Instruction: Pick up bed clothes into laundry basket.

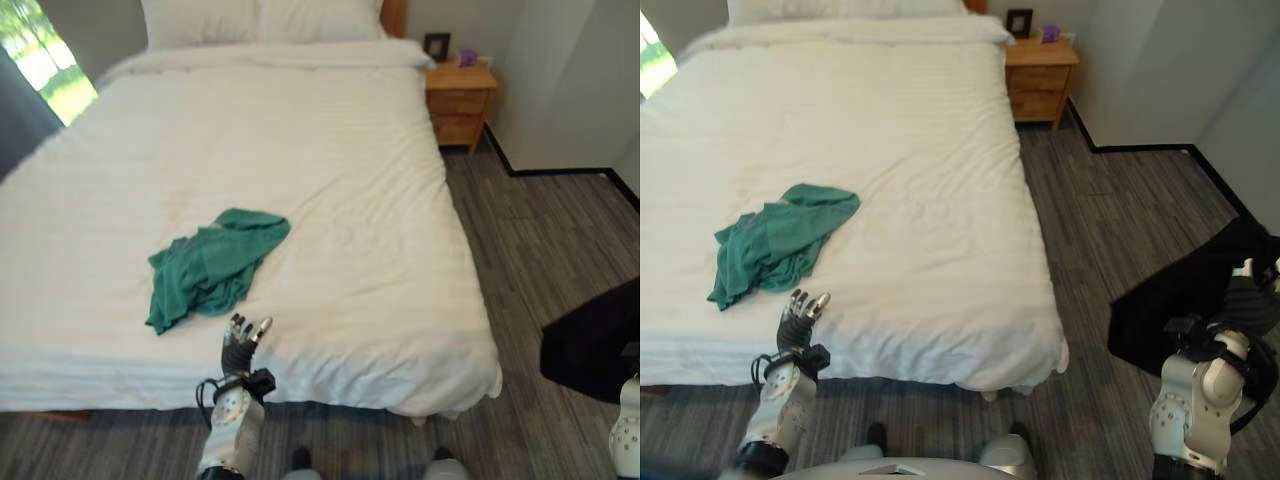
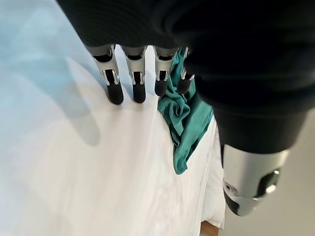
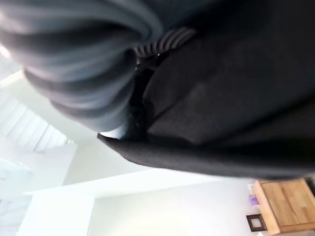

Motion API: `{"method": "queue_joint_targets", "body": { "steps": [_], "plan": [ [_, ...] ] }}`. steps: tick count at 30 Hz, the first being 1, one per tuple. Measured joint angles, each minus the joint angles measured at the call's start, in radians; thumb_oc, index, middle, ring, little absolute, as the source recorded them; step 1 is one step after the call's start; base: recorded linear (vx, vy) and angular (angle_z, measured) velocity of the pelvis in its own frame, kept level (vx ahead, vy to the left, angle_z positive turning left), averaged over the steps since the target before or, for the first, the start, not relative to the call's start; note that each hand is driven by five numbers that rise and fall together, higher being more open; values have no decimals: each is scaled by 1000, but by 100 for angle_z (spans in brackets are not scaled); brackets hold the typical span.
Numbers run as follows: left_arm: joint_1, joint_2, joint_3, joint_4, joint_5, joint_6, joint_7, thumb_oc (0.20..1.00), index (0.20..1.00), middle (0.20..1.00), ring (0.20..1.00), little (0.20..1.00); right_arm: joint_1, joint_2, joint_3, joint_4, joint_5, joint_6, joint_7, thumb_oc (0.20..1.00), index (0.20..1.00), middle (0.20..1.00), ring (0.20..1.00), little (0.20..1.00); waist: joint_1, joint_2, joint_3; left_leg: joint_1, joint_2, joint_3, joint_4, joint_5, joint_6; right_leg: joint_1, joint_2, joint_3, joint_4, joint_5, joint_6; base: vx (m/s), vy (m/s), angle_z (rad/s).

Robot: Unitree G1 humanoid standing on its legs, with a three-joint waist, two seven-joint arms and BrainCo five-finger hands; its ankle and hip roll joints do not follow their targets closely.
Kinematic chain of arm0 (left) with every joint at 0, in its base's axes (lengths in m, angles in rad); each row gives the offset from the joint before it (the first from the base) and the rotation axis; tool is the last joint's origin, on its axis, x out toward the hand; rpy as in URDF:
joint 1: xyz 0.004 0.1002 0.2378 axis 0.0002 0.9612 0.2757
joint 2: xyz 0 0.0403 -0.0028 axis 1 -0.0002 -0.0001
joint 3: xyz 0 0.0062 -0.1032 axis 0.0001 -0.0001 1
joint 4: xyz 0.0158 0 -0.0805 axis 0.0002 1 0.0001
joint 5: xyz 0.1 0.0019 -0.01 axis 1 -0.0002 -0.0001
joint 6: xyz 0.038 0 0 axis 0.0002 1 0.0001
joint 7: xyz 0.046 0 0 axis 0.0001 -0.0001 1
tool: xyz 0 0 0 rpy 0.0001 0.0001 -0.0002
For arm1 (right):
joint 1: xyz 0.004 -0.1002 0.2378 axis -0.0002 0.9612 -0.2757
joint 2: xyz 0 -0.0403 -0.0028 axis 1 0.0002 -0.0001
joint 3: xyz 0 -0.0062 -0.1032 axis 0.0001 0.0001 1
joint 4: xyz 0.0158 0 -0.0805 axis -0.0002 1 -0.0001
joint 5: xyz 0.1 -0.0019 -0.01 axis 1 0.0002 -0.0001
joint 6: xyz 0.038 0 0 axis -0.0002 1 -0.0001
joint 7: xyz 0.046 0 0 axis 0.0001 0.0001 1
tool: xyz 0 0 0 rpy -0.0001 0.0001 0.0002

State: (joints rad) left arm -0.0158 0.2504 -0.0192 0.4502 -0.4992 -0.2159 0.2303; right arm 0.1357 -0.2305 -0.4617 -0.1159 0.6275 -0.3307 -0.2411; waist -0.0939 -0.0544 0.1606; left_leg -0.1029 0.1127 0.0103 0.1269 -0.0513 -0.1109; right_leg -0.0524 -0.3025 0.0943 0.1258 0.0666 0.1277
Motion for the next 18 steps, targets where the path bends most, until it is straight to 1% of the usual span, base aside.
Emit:
{"method": "queue_joint_targets", "body": {
  "steps": [1,2,3,4,5,6,7,8,9,10,11,12,13,14,16,17,18],
  "plan": [
    [-8,4,-6,0,1,0,-1,1000,1000,1000,1000,1000,4,13,10,0,0,5,0,200,200,200,200,200,0,3,1,1,-10,13,-1,-4,21,-31,-3,27,29,53,-14,34,159,-22],
    [-15,9,-6,0,3,0,-3,1000,1000,1000,1000,1000,14,16,23,4,0,6,1,200,200,200,200,200,-9,2,-2,4,-33,29,3,-13,58,-55,-21,42,80,85,-7,-60,508,-27],
    [-21,11,-6,-2,3,0,-3,1000,1000,1000,1000,1000,14,10,26,2,0,6,3,200,200,200,200,200,-7,-3,-1,0,-54,41,21,-23,76,-83,-39,56,102,140,2,-65,529,-26],
    [-15,26,-1,-4,5,-5,-1,1000,1000,1000,1000,1000,21,14,49,-2,0,3,4,200,200,200,200,200,-23,-13,11,-9,-102,65,64,-18,101,-142,-69,46,160,215,-4,-41,652,-44],
    [-11,29,9,-11,5,-9,-1,1000,1000,1000,1000,1000,23,7,73,-12,-1,3,8,200,200,200,200,200,-28,-5,15,-36,-108,84,100,-39,122,-192,-72,43,193,280,-4,19,302,-44],
    [1,31,21,-19,5,-12,1,1000,1000,1000,1000,1000,13,-4,95,-28,-2,6,11,200,200,200,200,200,-31,24,33,-61,-94,112,115,-62,152,-229,-77,27,221,359,-12,111,357,-55],
    [8,34,33,-21,12,-11,1,1000,1000,1000,1000,1000,8,0,103,-24,-2,14,13,200,200,200,200,200,-32,26,47,-43,-102,128,97,-55,159,-262,-81,23,248,363,-21,80,340,-72],
    [16,22,57,-25,24,-12,5,1000,1000,1000,1000,1000,17,-4,99,-20,-1,36,12,200,200,200,200,200,-29,41,59,-9,-109,153,47,-49,197,-286,-17,-3,318,189,41,100,422,-76],
    [24,18,74,-26,40,-13,10,1000,1000,1000,1000,1000,26,-7,99,-20,-2,41,14,200,200,200,200,200,-24,49,61,10,-107,161,14,-37,214,-288,33,-35,350,85,39,48,233,-73],
    [56,26,125,-100,52,-11,11,1000,1000,1000,1000,1000,30,-7,73,-17,-1,39,22,200,200,200,200,200,-27,51,67,47,-113,175,-62,-9,214,-256,172,-93,307,-60,30,67,180,-35],
    [59,48,132,-144,74,-13,10,1000,1000,1000,1000,1000,32,-12,41,-17,-1,35,20,200,200,200,200,200,-29,37,67,52,-133,178,-91,6,192,-240,198,-152,249,-86,8,62,142,-4],
    [54,65,133,-168,93,-13,6,1000,1000,1000,1000,1000,31,-23,12,-16,-1,32,18,200,200,200,200,200,-31,27,65,51,-156,185,-100,16,186,-219,203,-185,198,-96,-9,26,117,16],
    [63,79,140,-194,133,-9,4,1000,1000,1000,1000,1000,20,-34,-6,-16,-1,32,17,200,200,200,200,200,-21,27,64,59,-168,209,-116,28,194,-199,193,-231,170,-100,-16,11,65,-15],
    [84,100,151,-233,179,-4,5,1000,1000,1000,1000,1000,5,-41,-6,-15,-1,31,19,200,200,200,200,200,1,31,64,73,-178,230,-130,28,199,-183,180,-270,152,-102,-19,-44,50,-38],
    [94,123,169,-284,243,-3,5,1000,1000,1000,1000,1000,14,-47,-4,-16,-1,28,28,200,200,200,200,200,15,46,58,74,-181,222,-134,32,206,-136,164,-225,114,-103,-16,-58,36,-17],
    [98,126,221,-347,245,-4,6,1000,1000,1000,1000,1000,-6,-48,4,-10,-1,35,31,200,200,200,200,200,46,42,58,72,-181,236,-143,50,224,-100,132,-216,81,-102,3,0,0,0],
    [99,128,232,-357,245,-13,8,1000,1000,1000,1000,1000,-23,-48,5,-4,-2,34,34,200,200,200,200,200,52,37,58,70,-181,238,-143,51,224,-86,120,-222,64,-102,3,15,-18,-6]
  ]
}}
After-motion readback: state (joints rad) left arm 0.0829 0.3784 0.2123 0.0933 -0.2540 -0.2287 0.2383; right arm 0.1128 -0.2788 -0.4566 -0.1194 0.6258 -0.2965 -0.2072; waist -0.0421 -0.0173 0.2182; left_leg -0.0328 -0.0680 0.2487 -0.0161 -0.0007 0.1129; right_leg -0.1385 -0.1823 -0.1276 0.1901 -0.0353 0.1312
